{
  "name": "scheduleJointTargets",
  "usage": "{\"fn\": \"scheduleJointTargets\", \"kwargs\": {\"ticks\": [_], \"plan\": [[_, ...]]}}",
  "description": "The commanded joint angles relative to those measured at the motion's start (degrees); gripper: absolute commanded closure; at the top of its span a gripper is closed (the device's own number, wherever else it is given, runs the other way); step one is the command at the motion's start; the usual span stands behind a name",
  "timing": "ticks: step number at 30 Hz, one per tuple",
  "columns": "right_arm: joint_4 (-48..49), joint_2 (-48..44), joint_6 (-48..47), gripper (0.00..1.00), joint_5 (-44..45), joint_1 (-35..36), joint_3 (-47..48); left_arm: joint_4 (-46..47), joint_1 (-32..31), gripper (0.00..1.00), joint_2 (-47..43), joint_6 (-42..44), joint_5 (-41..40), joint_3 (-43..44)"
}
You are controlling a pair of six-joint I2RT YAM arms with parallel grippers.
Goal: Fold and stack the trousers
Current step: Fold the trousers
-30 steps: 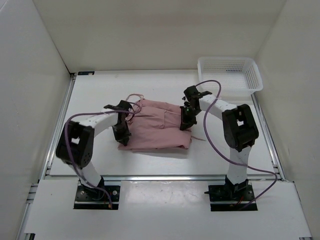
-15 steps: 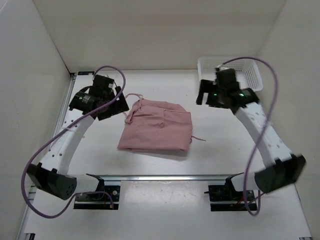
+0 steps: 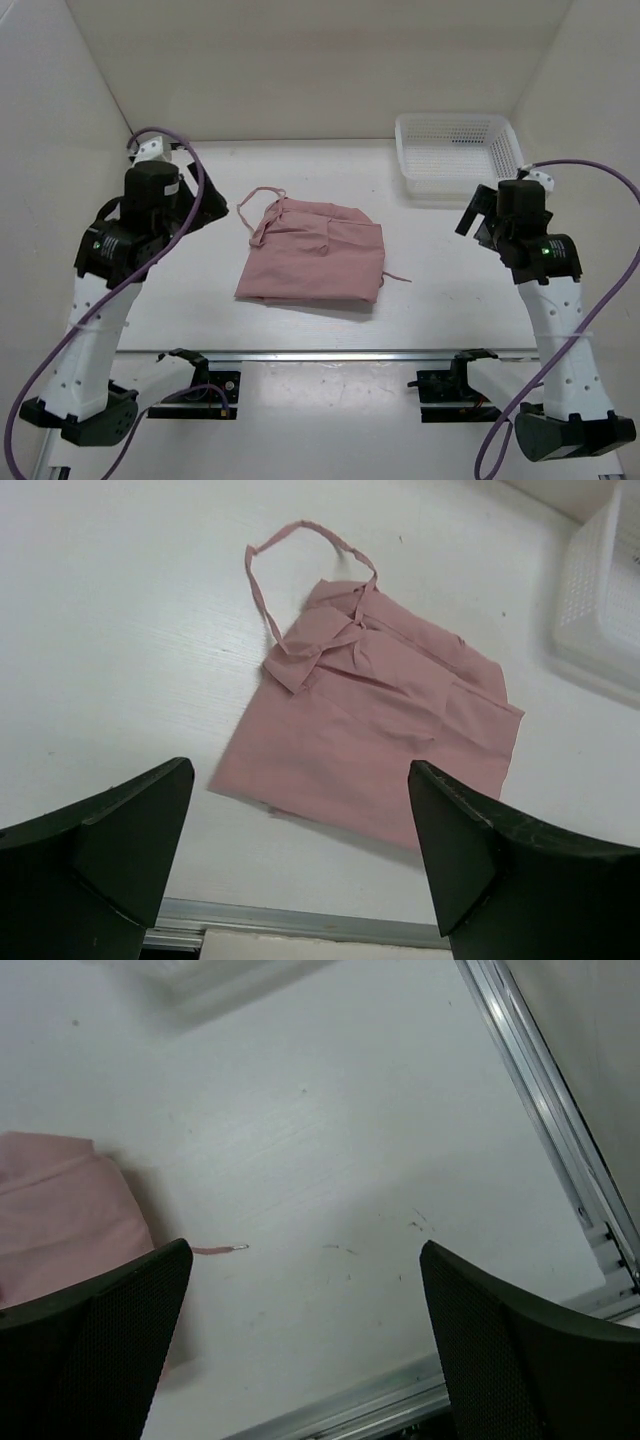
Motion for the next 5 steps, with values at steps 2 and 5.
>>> {"fn": "scheduleJointTargets", "kwargs": {"ticks": [2, 5], "plan": [[-2.5, -2.1, 2.5, 0.01, 2.7, -0.5, -1.7, 0.2, -0.3, 0.00, -6.7, -0.6, -5.3, 0.5], [-1.3, -4.3, 2.5, 0.01, 1.9, -0.5, -2.9, 0.3, -0.3, 0.00, -9.6, -1.1, -7.5, -0.8]]}}
